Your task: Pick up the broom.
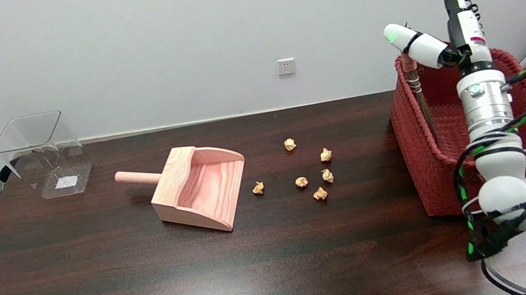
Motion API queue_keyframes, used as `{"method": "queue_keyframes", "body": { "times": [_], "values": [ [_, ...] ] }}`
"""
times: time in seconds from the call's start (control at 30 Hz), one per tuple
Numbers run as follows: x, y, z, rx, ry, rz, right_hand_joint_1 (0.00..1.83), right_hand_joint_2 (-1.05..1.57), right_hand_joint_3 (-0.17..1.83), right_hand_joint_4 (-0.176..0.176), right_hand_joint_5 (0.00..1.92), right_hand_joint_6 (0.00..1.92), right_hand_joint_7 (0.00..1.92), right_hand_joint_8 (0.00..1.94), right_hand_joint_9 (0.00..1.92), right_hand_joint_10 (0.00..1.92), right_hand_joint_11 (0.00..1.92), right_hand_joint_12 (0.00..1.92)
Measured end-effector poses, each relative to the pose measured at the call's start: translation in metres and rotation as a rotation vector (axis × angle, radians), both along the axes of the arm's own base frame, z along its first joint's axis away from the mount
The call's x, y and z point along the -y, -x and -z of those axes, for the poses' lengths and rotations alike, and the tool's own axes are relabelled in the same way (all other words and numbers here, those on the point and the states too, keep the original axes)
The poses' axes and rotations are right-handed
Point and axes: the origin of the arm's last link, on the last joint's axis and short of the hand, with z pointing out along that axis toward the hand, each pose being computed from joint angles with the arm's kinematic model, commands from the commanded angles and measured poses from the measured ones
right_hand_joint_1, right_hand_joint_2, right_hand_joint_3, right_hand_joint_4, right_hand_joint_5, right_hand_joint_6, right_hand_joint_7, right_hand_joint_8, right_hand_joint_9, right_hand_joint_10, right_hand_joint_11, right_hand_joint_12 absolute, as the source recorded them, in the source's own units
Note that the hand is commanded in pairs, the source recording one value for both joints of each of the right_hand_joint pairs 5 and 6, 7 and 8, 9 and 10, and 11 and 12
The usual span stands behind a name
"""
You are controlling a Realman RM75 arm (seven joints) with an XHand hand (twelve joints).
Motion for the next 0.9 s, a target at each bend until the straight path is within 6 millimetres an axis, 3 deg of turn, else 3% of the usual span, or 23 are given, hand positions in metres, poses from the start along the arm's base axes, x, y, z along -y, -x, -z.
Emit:
{"method": "queue_keyframes", "body": {
  "times": [0.9],
  "values": [
    [0.051, 0.035, -0.026, 0.114, 0.01, 0.148, 0.79, 0.85, -0.17, 0.0, 0.0, 0.0, 0.0, 0.0, 0.0, 0.0, 0.0, 0.0]
  ]
}}
